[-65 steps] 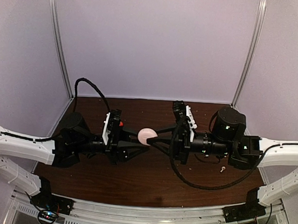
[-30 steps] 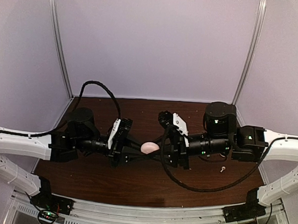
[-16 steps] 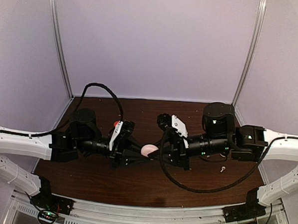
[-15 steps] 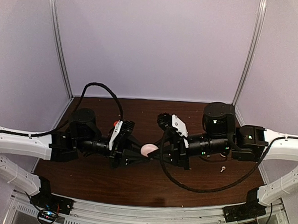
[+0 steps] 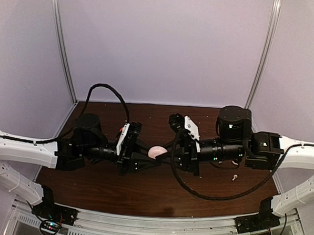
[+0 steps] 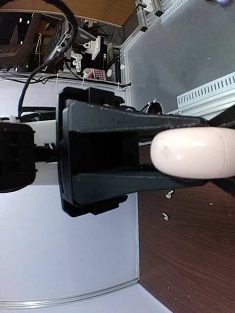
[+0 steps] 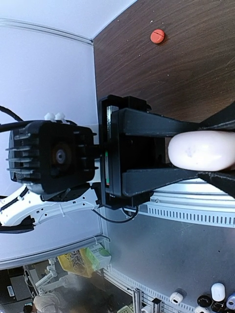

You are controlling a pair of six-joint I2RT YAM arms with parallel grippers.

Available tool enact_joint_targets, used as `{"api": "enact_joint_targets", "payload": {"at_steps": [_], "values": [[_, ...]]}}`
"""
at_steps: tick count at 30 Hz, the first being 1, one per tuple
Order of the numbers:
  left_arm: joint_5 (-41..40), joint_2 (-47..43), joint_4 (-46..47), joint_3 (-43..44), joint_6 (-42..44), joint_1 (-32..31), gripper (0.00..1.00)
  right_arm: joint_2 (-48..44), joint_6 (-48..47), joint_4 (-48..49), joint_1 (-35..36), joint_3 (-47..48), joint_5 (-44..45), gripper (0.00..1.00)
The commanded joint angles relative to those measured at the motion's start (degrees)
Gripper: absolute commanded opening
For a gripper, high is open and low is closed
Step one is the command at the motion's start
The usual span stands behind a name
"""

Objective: Insert the wireless bluetooth earbuds into the charging case
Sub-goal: Pass from the right arm to the left, then open the charging case.

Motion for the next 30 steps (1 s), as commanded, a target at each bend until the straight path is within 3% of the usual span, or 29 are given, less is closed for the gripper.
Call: {"api": "enact_joint_targets", "payload": {"at_steps": [1, 4, 5, 7, 9, 30], "values": [[-1.0, 0.0, 4.8, 0.7, -0.6, -0.3, 0.15, -1.3, 0.6, 2.1, 0.4, -1.0, 0.5, 0.16], [-0.8, -0.4, 5.4, 0.3, -0.8, -0.3, 0.07, -1.6, 0.6, 2.3, 0.4, -1.3, 0.7, 0.19], [-0.8, -0.4, 5.6, 0.1, -0.9, -0.3, 0.05, -1.8, 0.7, 2.4, 0.4, -1.5, 0.7, 0.24], [-0.7, -0.5, 5.7, -0.2, -0.7, -0.3, 0.01, -2.2, 1.0, 2.8, 0.4, -1.8, 1.4, 0.44], [-0.7, -0.4, 5.3, -0.3, -0.6, -0.3, 0.0, -2.8, 1.1, 2.7, 0.3, -1.8, 1.9, 0.51], [1.8, 0.0, 3.0, -0.5, 3.0, -1.4, 0.0, -5.8, 3.9, 4.5, -1.3, -2.6, 10.2, 0.51]]}}
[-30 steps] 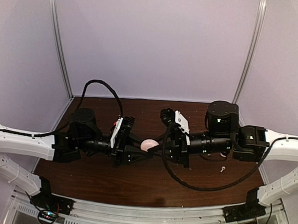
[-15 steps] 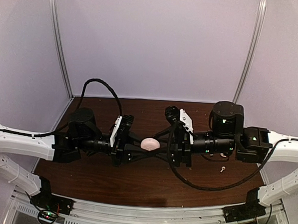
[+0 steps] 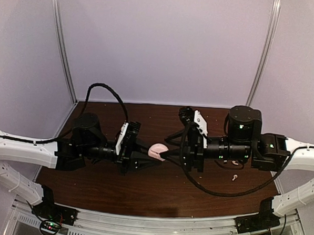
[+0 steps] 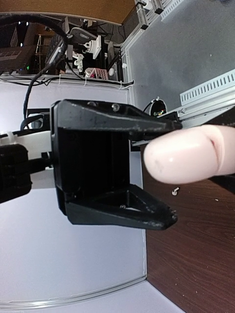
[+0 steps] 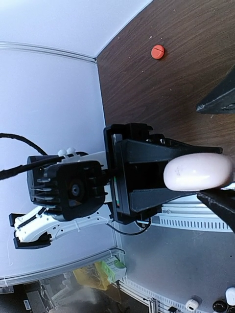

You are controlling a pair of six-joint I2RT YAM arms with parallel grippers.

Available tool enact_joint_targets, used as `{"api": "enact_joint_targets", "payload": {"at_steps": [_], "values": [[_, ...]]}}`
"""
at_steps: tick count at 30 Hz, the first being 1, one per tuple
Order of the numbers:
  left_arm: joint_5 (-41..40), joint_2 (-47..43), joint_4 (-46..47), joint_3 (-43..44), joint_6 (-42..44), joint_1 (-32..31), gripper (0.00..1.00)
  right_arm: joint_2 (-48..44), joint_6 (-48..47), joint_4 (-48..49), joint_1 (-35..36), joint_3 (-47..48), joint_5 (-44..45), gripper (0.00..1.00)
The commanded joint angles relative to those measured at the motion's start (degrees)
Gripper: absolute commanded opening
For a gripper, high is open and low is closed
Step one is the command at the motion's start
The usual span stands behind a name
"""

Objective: Insert the wireless bluetooth earbuds into the charging case
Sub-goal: Open the charging case, then pick up the left earbud from the corner of the board.

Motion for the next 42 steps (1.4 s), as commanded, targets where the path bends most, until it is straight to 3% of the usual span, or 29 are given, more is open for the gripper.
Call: {"api": "enact_joint_targets", "payload": {"at_steps": [1, 17, 24, 26, 29, 35, 42], "values": [[1.1, 0.1, 1.3, -0.5, 1.9, -0.9, 0.0, -2.6, 1.8, 2.7, -1.0, -0.9, 4.1, 0.51], [-2.9, 0.1, 3.4, -2.4, -0.2, -0.9, 0.0, -4.0, 2.5, 0.0, -1.5, -1.1, 2.2, 0.56], [-2.8, 3.2, 5.4, -3.0, -1.4, -0.2, 0.0, -9.0, 8.1, -7.1, -2.2, -1.9, 13.4, 0.7], [-2.7, 3.5, 6.8, -3.7, -1.7, 0.1, 0.0, -9.9, 11.9, -12.5, -5.0, -1.9, 19.7, 0.75], [-2.1, 3.9, 9.0, -4.8, -2.7, 1.0, 0.0, -8.9, 18.1, -22.8, -11.9, -1.8, 22.1, 0.77], [-0.7, 5.2, 12.2, -6.0, -4.2, 1.3, 0.0, -11.4, 30.4, -31.9, -26.9, -9.0, 18.1, 0.77], [-0.1, 5.5, 15.4, -7.5, -5.1, 1.7, 0.0, -14.8, 39.6, -39.9, -35.3, -15.1, 18.3, 0.77]]}}
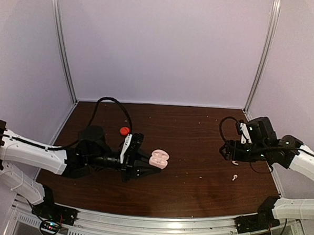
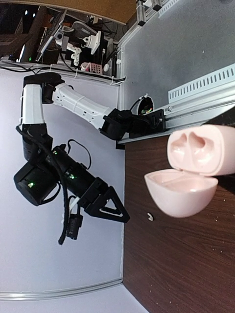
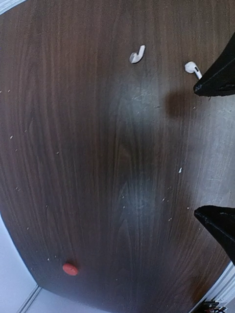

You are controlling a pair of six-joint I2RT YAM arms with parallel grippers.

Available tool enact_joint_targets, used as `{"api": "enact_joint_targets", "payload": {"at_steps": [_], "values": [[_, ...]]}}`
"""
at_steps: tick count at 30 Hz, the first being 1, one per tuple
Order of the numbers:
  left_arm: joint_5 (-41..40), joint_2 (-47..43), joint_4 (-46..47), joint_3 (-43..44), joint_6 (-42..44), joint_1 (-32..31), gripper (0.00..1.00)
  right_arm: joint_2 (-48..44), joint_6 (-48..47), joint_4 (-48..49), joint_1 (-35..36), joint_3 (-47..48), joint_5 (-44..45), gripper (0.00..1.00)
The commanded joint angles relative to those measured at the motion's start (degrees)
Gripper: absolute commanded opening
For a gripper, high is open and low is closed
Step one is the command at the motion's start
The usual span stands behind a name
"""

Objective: Insert the wireless bluetooth earbuds into the charging case
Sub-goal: Pick up the left earbud from the corner of the board.

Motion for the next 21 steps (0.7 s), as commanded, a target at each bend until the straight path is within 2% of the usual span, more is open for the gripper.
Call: {"api": "enact_joint_targets", "payload": {"at_steps": [1, 7, 15, 21], "values": [[1.4, 0.7, 5.6, -0.5, -1.2, 0.6, 0.0, -0.7, 9.6, -6.4, -3.5, -2.5, 0.0, 0.75], [1.3, -0.2, 6.4, -1.7, -1.6, 0.7, 0.0, 4.8, 10.7, -11.5, -6.8, -1.4, -1.1, 0.68], [0.7, -2.5, 6.4, -3.9, -1.5, 1.1, 0.0, 4.7, 14.8, -9.4, -11.3, -7.5, -4.7, 0.57], [0.7, -3.0, 5.9, -3.8, -1.4, 1.3, 0.0, 8.7, 14.6, -6.2, -13.6, -8.8, -4.6, 0.51]]}}
